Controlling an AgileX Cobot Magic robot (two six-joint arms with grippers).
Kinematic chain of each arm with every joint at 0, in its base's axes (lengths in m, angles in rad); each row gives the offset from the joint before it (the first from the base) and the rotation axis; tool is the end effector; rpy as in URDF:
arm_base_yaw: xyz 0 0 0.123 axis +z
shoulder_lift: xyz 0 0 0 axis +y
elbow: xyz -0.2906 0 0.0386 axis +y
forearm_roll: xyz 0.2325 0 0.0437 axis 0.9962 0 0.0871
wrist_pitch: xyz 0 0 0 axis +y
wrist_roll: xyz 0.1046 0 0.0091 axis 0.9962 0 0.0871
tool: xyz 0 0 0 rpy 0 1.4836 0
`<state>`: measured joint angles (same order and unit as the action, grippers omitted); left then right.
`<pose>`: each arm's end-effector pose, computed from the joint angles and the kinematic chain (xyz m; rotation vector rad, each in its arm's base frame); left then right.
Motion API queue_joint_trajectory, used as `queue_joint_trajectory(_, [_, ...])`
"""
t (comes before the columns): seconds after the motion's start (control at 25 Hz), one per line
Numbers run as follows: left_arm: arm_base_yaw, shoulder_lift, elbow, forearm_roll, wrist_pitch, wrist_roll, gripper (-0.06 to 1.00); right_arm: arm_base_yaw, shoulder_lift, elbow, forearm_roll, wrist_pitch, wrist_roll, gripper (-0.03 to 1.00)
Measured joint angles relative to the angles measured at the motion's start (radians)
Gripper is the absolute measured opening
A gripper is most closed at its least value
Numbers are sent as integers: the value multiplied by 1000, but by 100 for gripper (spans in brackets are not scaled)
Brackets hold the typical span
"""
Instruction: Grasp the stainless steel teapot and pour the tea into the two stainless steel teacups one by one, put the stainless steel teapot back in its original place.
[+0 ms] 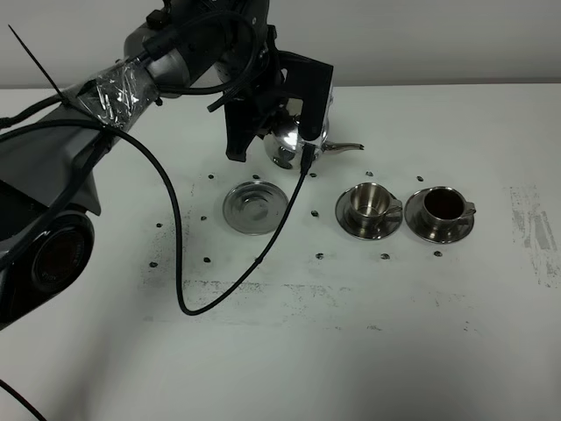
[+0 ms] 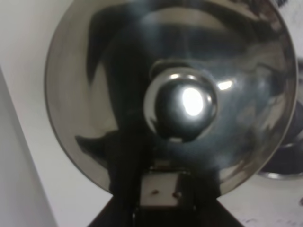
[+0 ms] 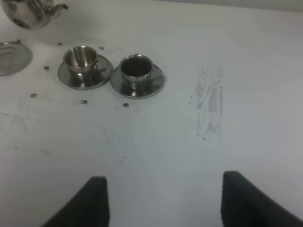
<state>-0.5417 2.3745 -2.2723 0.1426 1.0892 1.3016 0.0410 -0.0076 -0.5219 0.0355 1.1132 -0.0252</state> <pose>0.4515 -0.2562 0.2238 2.2041 1.6108 0.4209 -0.0202 0.0025 0.2645 -0.0718 2.0659 0.0523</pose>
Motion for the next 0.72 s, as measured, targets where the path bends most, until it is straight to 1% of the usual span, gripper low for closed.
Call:
queue_joint_trajectory(0.12, [-17, 1, -1, 46, -19, 34, 18, 0, 0, 0, 0, 0, 0, 50])
queue_joint_trajectory(0.24, [-35, 1, -1, 108, -43, 41, 18, 0, 0, 0, 0, 0, 0, 50])
queue_joint_trajectory(0.4, [-61, 5, -1, 172, -75, 43, 18, 0, 0, 0, 0, 0, 0, 50])
queue_joint_trajectory(0.56, [-84, 19, -1, 208, -91, 45, 18, 0, 0, 0, 0, 0, 0, 50])
queue_joint_trajectory(0.72, [-90, 36, -1, 220, -93, 84, 18, 0, 0, 0, 0, 0, 0, 50])
